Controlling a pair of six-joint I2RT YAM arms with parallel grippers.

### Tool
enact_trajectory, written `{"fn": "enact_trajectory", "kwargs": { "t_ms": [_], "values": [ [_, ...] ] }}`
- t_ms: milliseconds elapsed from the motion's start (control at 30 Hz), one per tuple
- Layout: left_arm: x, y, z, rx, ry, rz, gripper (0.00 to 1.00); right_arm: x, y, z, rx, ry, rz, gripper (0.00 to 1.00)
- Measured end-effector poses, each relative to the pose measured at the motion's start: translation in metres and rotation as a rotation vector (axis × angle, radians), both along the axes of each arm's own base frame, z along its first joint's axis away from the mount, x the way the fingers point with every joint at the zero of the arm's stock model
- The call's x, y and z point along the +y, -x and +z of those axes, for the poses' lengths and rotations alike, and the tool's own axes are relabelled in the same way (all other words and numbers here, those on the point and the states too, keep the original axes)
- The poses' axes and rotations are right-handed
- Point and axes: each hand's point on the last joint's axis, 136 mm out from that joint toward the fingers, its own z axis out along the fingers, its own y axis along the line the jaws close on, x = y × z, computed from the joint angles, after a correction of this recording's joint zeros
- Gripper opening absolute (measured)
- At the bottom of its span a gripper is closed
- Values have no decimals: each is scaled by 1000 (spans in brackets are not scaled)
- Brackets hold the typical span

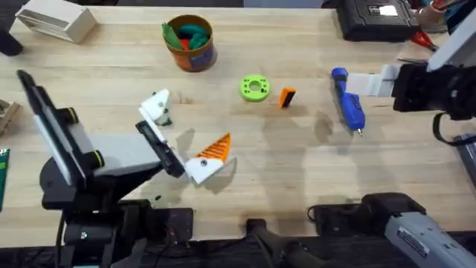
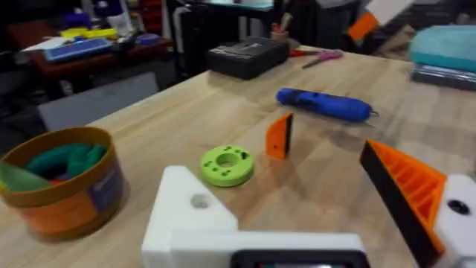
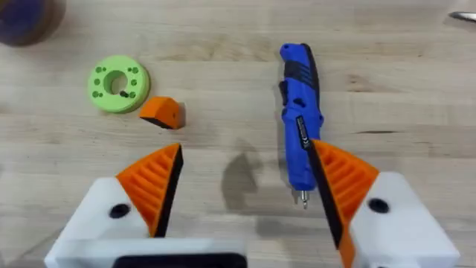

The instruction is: Pick up the gripper from the table and insert it into the empty holder that is missing its gripper. Then pick up a screw, insert it into the mounting hole, and use the screwdriver to tighten it. Finally, clean up the table by picking up the vegetable and placing it into the bucket.

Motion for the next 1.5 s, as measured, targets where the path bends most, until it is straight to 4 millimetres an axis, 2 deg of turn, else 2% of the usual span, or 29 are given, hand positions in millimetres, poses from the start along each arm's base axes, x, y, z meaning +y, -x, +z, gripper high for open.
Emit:
{"fn": "enact_trajectory", "kwargs": {
  "t_ms": [333,767,1500],
  "values": [
    [-14,22,-18,97,-2,-146,986,0,0,0,0,0,0,991],
    [-22,40,-21,75,-26,-262,986,0,0,0,0,0,0,991],
    [-23,42,-21,88,-18,-276,985,0,0,0,0,0,0,991]
  ]
}}
